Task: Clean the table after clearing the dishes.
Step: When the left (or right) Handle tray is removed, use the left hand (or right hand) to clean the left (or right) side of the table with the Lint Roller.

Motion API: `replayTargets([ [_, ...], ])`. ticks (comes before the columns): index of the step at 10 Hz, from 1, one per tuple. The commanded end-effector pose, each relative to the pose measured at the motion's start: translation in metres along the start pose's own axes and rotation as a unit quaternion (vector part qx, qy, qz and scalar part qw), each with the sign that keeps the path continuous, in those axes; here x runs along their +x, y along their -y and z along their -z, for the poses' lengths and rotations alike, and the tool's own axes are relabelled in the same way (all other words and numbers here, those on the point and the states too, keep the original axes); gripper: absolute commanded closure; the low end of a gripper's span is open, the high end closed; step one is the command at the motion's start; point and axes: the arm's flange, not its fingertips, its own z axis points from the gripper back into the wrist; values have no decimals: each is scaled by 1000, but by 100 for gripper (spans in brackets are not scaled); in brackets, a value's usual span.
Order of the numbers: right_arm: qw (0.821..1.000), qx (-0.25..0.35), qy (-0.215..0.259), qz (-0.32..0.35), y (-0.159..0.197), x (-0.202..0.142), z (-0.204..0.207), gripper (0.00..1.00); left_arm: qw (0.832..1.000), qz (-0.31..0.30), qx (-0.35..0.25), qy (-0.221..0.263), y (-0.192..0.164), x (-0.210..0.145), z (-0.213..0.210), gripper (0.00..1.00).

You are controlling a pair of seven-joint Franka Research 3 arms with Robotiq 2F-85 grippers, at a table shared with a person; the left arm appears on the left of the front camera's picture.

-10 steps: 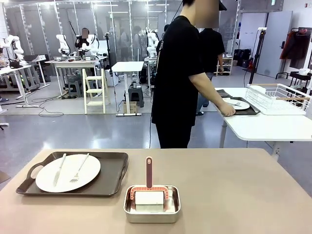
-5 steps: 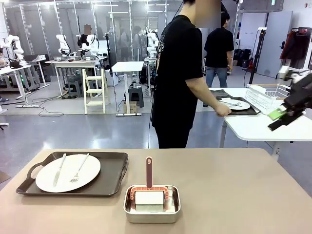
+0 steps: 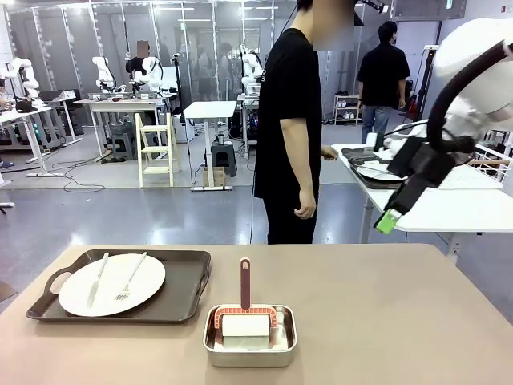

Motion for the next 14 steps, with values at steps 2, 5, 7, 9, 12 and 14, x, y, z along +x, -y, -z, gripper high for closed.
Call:
replayTargets([
  [2, 1000, 9, 11, 16, 0, -10, -13, 0, 1000, 2, -5, 6, 0, 0, -2, 0],
  [5, 1000, 9, 11, 16, 0, -10, -13, 0, 1000, 2, -5, 6, 0, 0, -2, 0],
  [7, 995, -65, -49, -56, 13, 3, -9, 0, 1000, 2, -5, 6, 0, 0, -2, 0],
  [9, 985, -85, -94, -121, 46, 64, 7, 0, 1000, 2, -5, 6, 0, 0, -2, 0],
  [12, 959, -87, -175, -206, 43, 165, 46, 0, 1000, 2, -5, 6, 0, 0, -2, 0],
  [14, 946, -81, -198, -244, 39, 202, 79, 0, 1000, 2, -5, 6, 0, 0, -2, 0],
])
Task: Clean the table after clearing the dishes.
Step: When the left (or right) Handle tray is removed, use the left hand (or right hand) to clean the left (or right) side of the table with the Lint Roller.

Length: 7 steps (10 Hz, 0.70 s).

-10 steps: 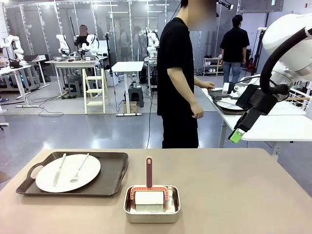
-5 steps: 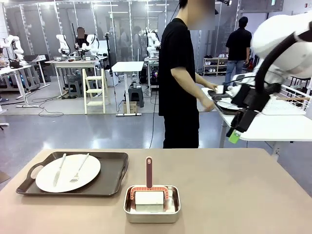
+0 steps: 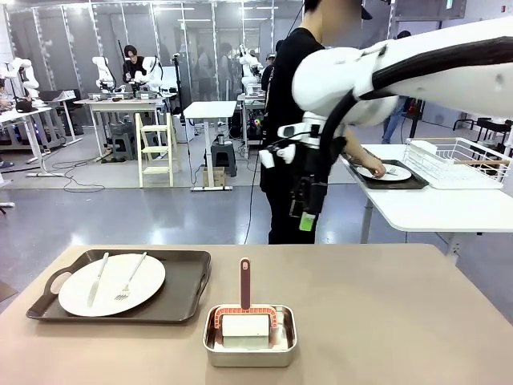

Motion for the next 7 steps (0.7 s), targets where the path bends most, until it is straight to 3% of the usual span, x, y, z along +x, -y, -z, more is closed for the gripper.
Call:
replayTargets([
  [1, 1000, 11, -22, -7, 17, 22, 3, 0, 1000, 2, -5, 6, 0, 0, -2, 0],
  [4, 999, 24, -44, -16, 19, 53, 27, 0, 1000, 2, -5, 6, 0, 0, -2, 0],
  [7, 997, 28, -65, 28, 14, 74, 52, 0, 1000, 2, -5, 6, 0, 0, -2, 0],
])
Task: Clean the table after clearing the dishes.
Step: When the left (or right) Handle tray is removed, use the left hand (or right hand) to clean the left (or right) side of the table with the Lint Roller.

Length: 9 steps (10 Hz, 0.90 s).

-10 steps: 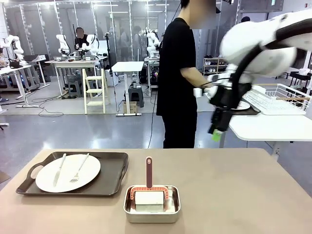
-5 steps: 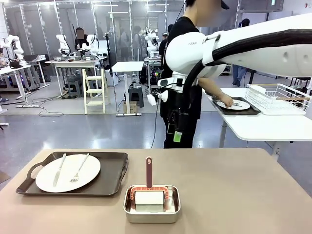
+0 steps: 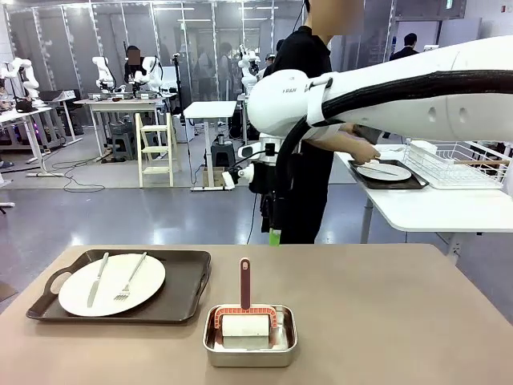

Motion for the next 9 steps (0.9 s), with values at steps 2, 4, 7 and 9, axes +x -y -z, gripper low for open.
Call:
replayTargets([
  [2, 998, -23, -41, 41, -8, 25, 18, 0, 1000, 2, -4, 6, 0, 0, -2, 0],
  [4, 998, -12, -50, 47, -14, 38, 39, 0, 1000, 2, -4, 6, 0, 0, -2, 0],
  [7, 997, -9, -66, 47, -22, 52, 60, 0, 1000, 2, -4, 6, 0, 0, -2, 0],
  [9, 997, -11, -62, 54, -24, 57, 74, 0, 1000, 2, -4, 6, 0, 0, -2, 0],
])
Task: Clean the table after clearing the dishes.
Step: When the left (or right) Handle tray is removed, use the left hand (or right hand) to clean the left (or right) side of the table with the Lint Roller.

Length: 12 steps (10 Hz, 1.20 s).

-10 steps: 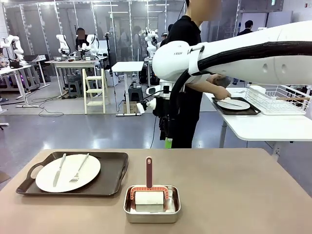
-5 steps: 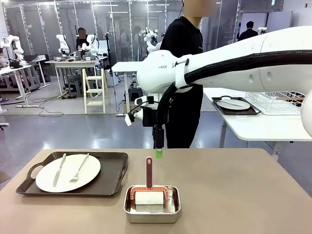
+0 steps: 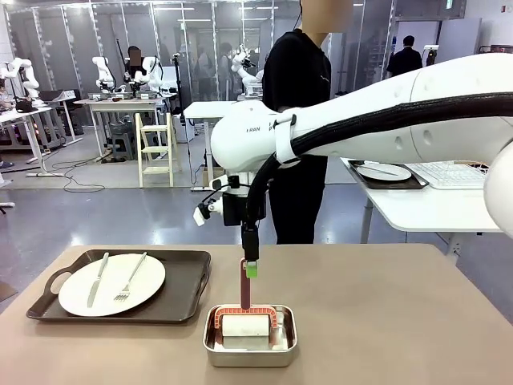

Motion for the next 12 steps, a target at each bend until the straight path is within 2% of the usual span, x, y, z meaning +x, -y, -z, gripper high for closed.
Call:
replayTargets([
  [1, 1000, -15, -5, 22, -8, 3, 13, 0, 1000, 2, -4, 6, 0, 0, -2, 0],
  [8, 999, -12, -7, 29, -15, 7, 32, 0, 1000, 2, -4, 6, 0, 0, -2, 0],
  [10, 1000, -10, -4, 26, -13, 7, 32, 15, 1000, 2, -4, 6, 0, 0, -2, 0],
  [12, 1000, -8, -4, 25, -12, 7, 32, 35, 1000, 2, -4, 6, 0, 0, -2, 0],
])
